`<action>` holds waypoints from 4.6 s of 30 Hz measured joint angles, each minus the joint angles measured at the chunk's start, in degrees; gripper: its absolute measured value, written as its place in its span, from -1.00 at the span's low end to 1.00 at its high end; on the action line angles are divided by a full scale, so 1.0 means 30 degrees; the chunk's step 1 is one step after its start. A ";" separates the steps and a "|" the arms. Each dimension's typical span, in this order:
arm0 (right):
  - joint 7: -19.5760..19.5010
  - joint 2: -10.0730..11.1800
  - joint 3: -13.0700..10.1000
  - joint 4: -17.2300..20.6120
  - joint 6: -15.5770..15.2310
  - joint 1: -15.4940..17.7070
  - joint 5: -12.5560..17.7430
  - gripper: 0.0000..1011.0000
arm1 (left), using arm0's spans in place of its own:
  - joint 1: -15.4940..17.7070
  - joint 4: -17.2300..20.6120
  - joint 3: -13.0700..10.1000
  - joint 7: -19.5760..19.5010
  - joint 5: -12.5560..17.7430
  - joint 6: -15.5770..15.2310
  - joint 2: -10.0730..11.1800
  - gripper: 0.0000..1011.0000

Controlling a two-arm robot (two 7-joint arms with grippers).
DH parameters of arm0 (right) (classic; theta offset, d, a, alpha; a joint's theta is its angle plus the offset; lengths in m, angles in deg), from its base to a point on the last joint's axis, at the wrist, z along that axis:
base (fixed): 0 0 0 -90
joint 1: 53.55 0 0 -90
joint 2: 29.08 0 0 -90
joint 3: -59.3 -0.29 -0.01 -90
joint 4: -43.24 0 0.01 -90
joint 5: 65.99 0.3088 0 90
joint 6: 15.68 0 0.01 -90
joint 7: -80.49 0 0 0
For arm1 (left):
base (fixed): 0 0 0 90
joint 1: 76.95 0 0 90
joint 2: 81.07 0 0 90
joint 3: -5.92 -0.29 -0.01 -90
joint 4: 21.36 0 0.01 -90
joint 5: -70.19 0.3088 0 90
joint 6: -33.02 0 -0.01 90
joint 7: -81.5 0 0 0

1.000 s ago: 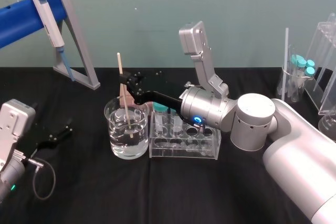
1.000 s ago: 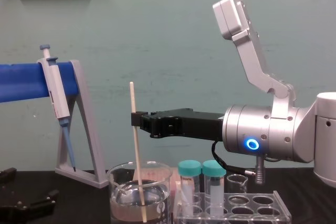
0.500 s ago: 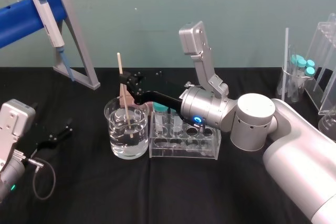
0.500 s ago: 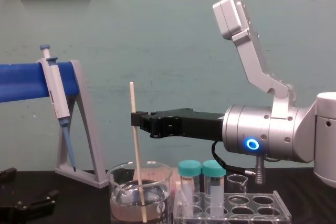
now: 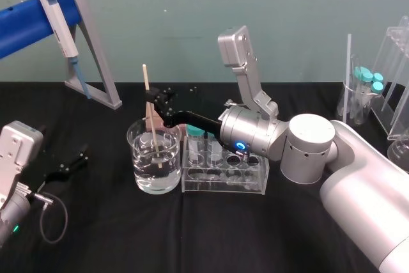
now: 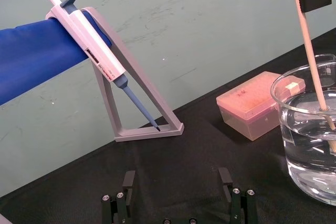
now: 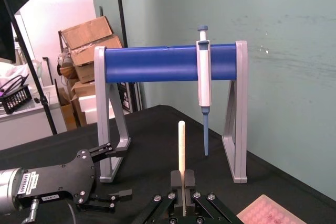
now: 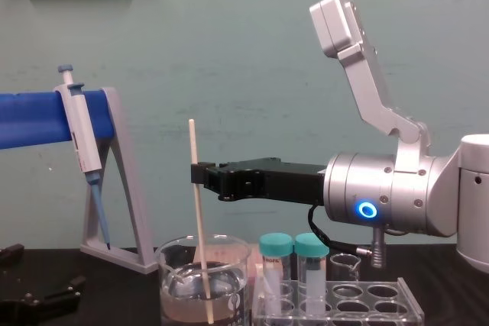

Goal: Hold the thermometer with one hand and immerse one end into the beaker, then reinsert it into the test tube rack.

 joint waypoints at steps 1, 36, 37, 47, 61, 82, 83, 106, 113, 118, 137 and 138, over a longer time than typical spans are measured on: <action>0.0001 -0.0001 -0.0001 -0.0001 0.0001 0.0000 0.0001 -0.94 | 0.0000 0.0000 0.0001 0.0000 0.0000 0.0000 0.0000 0.99; 0.0001 -0.0001 0.0000 0.0000 0.0000 0.0001 0.0000 -0.94 | 0.0000 0.0000 0.0001 0.0000 0.0001 0.0000 0.0000 0.99; 0.0000 -0.0001 0.0000 -0.0001 0.0000 0.0001 0.0001 -0.94 | 0.0000 0.0000 0.0000 0.0000 0.0001 0.0000 0.0000 0.99; 0.0219 0.0524 -0.0577 0.1589 -0.0255 0.0302 0.0579 -0.94 | 0.0000 0.0000 0.0001 0.0000 0.0001 0.0001 0.0001 0.99; 0.0058 0.1163 -0.2163 0.3826 -0.0519 0.0067 0.2789 -0.94 | 0.0000 -0.0001 0.0001 0.0000 0.0001 0.0000 0.0000 0.99; -0.2554 0.5940 -0.5835 0.8045 -0.0677 0.1694 0.3390 -0.94 | 0.0000 -0.0001 0.0001 0.0000 0.0002 0.0000 0.0000 0.99; -0.2575 0.6086 -0.5911 0.8138 -0.0753 0.1869 0.3431 -0.94 | 0.0000 -0.0001 0.0000 0.0000 0.0001 0.0000 0.0001 0.99; -0.2380 0.7210 -0.5355 0.8206 -0.1757 0.4366 0.3727 -0.94 | 0.0000 0.0000 0.0001 0.0000 0.0001 0.0000 0.0000 0.99; -0.2200 0.6751 -0.4859 0.7376 -0.1855 0.4431 0.3878 -0.94 | -0.0001 0.0000 0.0000 0.0000 0.0001 0.0000 0.0001 0.99; -0.2111 0.6518 -0.4549 0.7147 -0.1844 0.4405 0.3880 -0.94 | 0.0000 -0.0001 0.0001 0.0000 0.0001 0.0000 0.0000 0.99; -0.1868 0.6375 -0.4197 0.6258 -0.0593 0.4407 0.2798 -0.94 | 0.0000 -0.0001 0.0001 0.0000 0.0001 0.0001 0.0000 0.99; -0.1822 0.6350 -0.4195 0.6201 -0.0493 0.4414 0.2738 -0.94 | 0.0000 -0.0001 0.0001 0.0000 0.0001 0.0000 0.0000 0.99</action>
